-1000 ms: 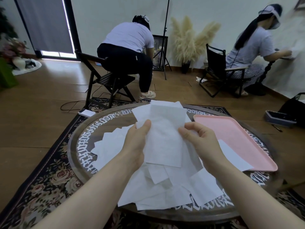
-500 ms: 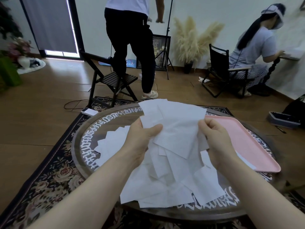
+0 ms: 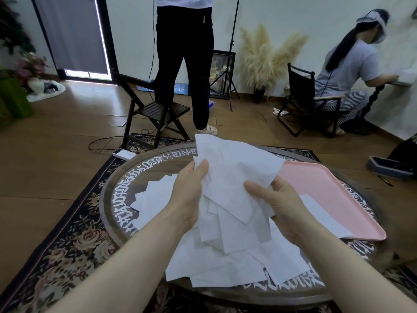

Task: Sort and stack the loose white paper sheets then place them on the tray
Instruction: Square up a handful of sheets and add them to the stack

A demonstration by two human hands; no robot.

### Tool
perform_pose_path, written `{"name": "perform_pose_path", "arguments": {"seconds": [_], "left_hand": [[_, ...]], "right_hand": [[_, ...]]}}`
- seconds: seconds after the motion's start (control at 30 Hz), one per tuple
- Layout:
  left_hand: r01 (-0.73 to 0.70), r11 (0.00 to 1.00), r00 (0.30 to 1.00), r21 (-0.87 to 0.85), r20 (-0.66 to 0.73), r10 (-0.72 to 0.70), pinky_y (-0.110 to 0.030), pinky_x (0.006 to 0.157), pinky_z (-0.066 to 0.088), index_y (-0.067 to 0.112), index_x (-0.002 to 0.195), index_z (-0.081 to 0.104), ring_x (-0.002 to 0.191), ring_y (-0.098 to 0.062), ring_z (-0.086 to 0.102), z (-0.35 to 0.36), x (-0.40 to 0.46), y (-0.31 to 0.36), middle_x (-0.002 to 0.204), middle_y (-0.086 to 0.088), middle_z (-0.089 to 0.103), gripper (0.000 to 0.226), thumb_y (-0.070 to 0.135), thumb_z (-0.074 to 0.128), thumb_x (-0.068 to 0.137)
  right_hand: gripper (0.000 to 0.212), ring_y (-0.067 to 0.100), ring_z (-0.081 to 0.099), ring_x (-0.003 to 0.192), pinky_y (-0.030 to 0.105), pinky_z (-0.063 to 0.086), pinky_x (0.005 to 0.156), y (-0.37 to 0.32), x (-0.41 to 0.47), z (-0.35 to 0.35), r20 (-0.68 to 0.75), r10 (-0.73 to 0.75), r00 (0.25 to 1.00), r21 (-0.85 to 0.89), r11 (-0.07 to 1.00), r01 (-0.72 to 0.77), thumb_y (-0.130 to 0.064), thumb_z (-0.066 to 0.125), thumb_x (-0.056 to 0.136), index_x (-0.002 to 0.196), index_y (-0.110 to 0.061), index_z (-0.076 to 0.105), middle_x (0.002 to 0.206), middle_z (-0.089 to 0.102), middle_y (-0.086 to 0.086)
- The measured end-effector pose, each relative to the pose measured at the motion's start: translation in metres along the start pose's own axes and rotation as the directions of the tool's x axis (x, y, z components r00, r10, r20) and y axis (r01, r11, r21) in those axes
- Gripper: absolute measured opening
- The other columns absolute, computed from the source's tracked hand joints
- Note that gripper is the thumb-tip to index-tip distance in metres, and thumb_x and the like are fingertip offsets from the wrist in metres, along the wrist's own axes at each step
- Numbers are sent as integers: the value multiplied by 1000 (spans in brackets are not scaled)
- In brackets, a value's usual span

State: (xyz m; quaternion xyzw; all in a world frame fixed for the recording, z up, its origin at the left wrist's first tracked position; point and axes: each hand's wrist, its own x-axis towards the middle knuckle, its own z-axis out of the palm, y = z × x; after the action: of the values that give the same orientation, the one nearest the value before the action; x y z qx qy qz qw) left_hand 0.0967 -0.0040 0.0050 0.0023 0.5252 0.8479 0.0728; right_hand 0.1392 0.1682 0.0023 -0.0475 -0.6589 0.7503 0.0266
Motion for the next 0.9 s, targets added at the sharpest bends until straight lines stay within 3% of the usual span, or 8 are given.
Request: {"name": "perform_pose_path", "arguments": {"seconds": [0.23,0.37,0.43,0.6,0.8,0.9], "left_hand": [[55,998,998,-44,-4,-55,-41,88,53,13,104,66,93,-25,68,-2,-1,2,104,-9,73,21,16,46,103],[117,990,993,-80,0,-117,-34,73,59,7,117,66,91,-25,72,-2,-2,3,110,-14,73,28,24,53,100],[120,989,992,-84,-18,-121,-33,72,58,6,118,65,90,-24,72,-2,-2,2,110,-14,73,30,26,52,100],[121,989,989,-87,-80,-128,-46,96,52,8,122,63,107,-30,67,-2,-1,0,116,-13,71,32,28,49,102],[47,995,991,-85,-122,-57,-36,81,56,14,105,66,90,-19,72,-3,3,-1,100,-3,75,23,27,47,104],[4,996,983,-84,-185,-20,-40,90,54,18,102,65,98,-20,70,-5,5,0,100,0,74,22,28,45,104]], "right_hand": [[41,20,74,93,24,58,67,1,2,-6,42,-1,999,-6,1000,2,-17,77,66,106,-15,72,105,76,2],[38,22,73,94,32,59,80,2,2,-6,23,-34,999,-50,998,36,-18,78,64,102,-13,73,103,77,4],[31,22,73,95,36,57,85,2,3,-7,-13,-54,998,-72,996,53,-14,77,71,101,-12,73,102,77,5],[17,20,72,96,35,55,86,2,2,-8,-34,-53,998,-89,995,49,-6,68,86,102,-13,72,102,77,2],[15,20,73,93,35,55,85,0,6,-13,-137,-89,987,-56,995,82,-5,63,91,103,-10,71,100,77,3],[16,23,72,97,38,55,89,-2,8,-17,-188,-102,977,11,994,106,-5,62,91,105,-9,69,106,75,8]]}}
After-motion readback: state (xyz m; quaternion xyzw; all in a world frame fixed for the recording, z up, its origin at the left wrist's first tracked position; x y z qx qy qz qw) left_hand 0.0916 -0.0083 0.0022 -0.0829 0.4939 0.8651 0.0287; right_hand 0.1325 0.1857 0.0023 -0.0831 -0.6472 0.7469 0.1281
